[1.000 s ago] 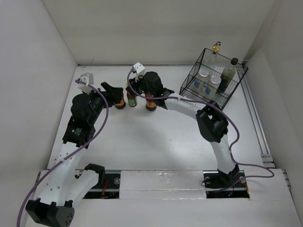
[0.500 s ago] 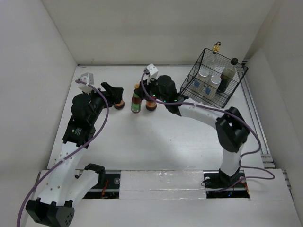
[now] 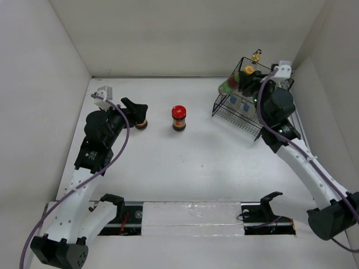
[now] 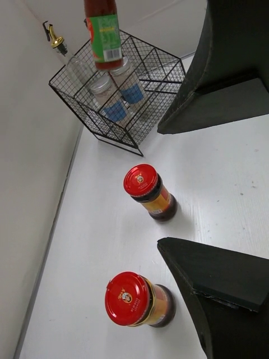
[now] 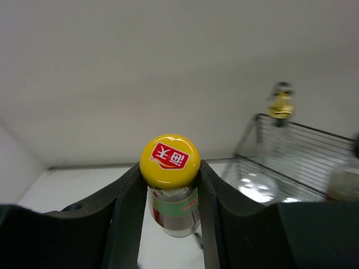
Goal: Organize the condiment bottles
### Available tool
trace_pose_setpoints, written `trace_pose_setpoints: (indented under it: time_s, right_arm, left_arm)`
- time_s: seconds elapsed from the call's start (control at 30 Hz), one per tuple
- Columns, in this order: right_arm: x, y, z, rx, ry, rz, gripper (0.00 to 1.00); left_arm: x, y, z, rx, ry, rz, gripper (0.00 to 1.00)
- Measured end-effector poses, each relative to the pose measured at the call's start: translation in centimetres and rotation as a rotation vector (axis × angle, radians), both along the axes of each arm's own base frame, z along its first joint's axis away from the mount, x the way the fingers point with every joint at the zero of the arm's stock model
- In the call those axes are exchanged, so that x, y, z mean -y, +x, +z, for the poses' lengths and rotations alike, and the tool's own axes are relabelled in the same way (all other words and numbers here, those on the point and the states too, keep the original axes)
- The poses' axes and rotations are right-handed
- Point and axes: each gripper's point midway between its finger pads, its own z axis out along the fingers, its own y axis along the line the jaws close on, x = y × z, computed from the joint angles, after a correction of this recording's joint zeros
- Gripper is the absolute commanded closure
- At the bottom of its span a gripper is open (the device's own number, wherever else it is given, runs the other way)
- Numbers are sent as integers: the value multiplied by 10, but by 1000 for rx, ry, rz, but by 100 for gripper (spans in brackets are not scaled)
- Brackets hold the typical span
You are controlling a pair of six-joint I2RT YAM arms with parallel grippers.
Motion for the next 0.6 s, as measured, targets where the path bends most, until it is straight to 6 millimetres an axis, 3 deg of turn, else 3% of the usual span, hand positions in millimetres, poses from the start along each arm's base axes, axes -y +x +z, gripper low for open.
trace_pose_setpoints:
  time_s: [0.1,0.23,0.47,0.6]
  right_arm:
    - [59,2,-8,-46,4,-193,81]
    - [114,2,-26,-127,-11,-376,81]
    - [171,-3,-52,-233,-36,-549,81]
    - [195,5,-64,-273,-39,-621,82]
  left_arm:
    - [1,0,0,-1,0,-6,30]
    - [2,0,-2,-6,0,-12,30]
    - [4,3,-6,-19,3,-15,30]
    - [4,5,-8,-26,5,-15,30]
